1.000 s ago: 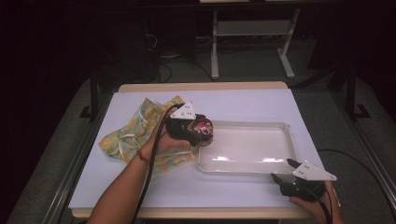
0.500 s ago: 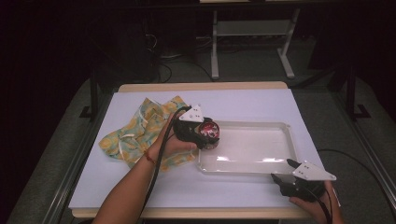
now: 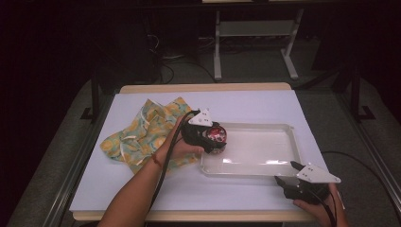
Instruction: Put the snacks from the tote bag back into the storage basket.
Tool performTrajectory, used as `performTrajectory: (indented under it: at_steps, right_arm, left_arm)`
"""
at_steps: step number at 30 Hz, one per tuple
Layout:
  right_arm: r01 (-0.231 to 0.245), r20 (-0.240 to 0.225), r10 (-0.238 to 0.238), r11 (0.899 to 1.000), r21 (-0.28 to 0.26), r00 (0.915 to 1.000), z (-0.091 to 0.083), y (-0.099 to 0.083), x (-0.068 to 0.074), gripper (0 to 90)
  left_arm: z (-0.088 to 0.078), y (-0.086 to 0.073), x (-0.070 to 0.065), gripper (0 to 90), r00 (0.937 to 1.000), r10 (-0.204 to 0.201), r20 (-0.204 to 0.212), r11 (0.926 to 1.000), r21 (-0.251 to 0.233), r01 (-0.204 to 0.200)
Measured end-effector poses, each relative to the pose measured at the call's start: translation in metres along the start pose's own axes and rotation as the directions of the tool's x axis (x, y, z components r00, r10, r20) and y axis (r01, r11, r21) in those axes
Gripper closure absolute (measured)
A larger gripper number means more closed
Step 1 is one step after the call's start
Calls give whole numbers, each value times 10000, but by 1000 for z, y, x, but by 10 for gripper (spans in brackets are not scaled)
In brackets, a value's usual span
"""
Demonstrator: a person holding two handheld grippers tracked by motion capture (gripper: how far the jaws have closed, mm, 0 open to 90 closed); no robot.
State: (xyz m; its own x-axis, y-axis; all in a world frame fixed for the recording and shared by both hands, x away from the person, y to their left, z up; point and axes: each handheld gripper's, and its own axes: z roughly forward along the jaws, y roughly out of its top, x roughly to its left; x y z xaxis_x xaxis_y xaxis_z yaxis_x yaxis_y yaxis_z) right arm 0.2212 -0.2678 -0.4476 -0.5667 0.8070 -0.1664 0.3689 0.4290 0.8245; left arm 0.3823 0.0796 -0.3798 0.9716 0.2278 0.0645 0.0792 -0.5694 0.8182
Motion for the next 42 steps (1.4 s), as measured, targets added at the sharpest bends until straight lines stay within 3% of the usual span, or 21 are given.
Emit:
performTrajectory:
  at_steps: [17, 30, 42]
  right_arm:
    - [29, -19, -29, 10000, 4, 10000, 0, 0, 0, 248]
    - [32, -44, -31, 10000, 24, 10000, 0, 0, 0, 248]
    - [0, -67, 0, 10000, 73, 10000, 0, 0, 1, 248]
  left_arm:
    - [13, -4, 0, 230, 10000, 19, 31, 9989, 479, -20]
    - [22, -5, 3, 230, 10000, -37, 20, 9986, 519, 35]
    - [29, -14, 9, 229, 9990, -453, 61, 9955, 839, 446]
